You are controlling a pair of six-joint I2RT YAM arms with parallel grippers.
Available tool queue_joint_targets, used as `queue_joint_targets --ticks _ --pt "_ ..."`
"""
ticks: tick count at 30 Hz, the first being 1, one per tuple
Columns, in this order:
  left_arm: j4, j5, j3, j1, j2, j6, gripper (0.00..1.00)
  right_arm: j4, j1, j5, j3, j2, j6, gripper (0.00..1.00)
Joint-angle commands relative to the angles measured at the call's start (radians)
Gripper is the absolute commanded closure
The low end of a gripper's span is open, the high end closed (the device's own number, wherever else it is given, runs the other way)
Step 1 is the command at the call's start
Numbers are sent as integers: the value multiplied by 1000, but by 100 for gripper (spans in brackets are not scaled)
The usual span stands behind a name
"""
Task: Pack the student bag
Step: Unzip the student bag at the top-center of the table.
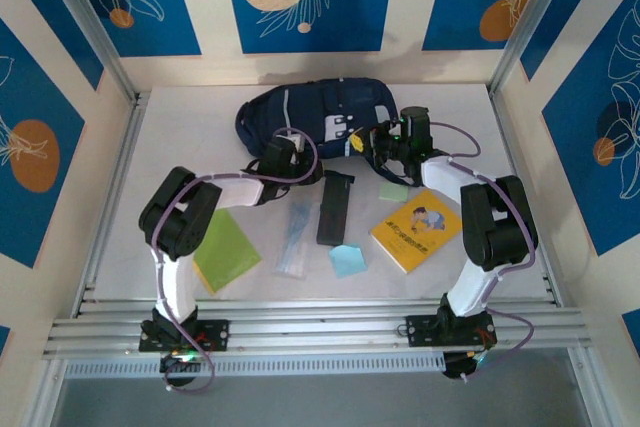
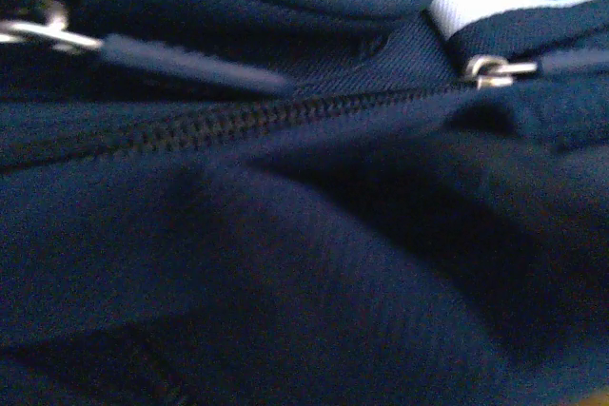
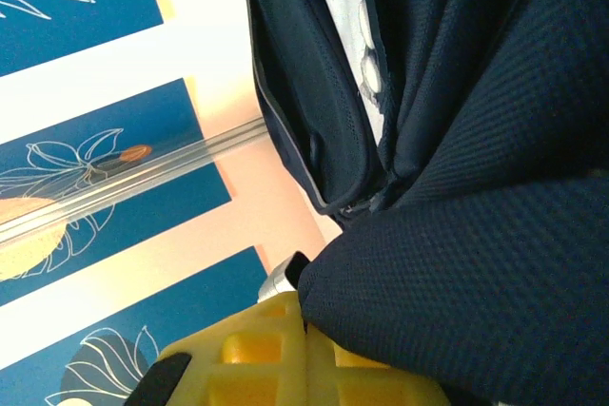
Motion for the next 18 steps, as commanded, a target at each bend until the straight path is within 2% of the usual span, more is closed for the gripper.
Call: queue_joint_targets --ticks 1,3,5,8,10,14,18 --pt "181 -22 41 -11 32 -14 44 83 19 -19 -21 -38 44 100" --pt "223 -18 41 -11 35 -23 44 92 19 -17 -41 -37 51 100" --pt "246 -22 35 -9 32 -28 50 101 15 -18 -55 -35 53 100" --pt "278 -20 16 -8 16 -30 74 109 11 -21 -72 -28 49 100" --pt "288 -5 3 -5 -2 -33 98 106 4 -18 -82 -26 37 100" --pt "226 11 -44 -3 -69 -6 100 65 -24 3 -91 -39 -21 100" --pt "-76 -27 -51 16 -132 120 100 -36 -55 41 -75 -68 -130 100"
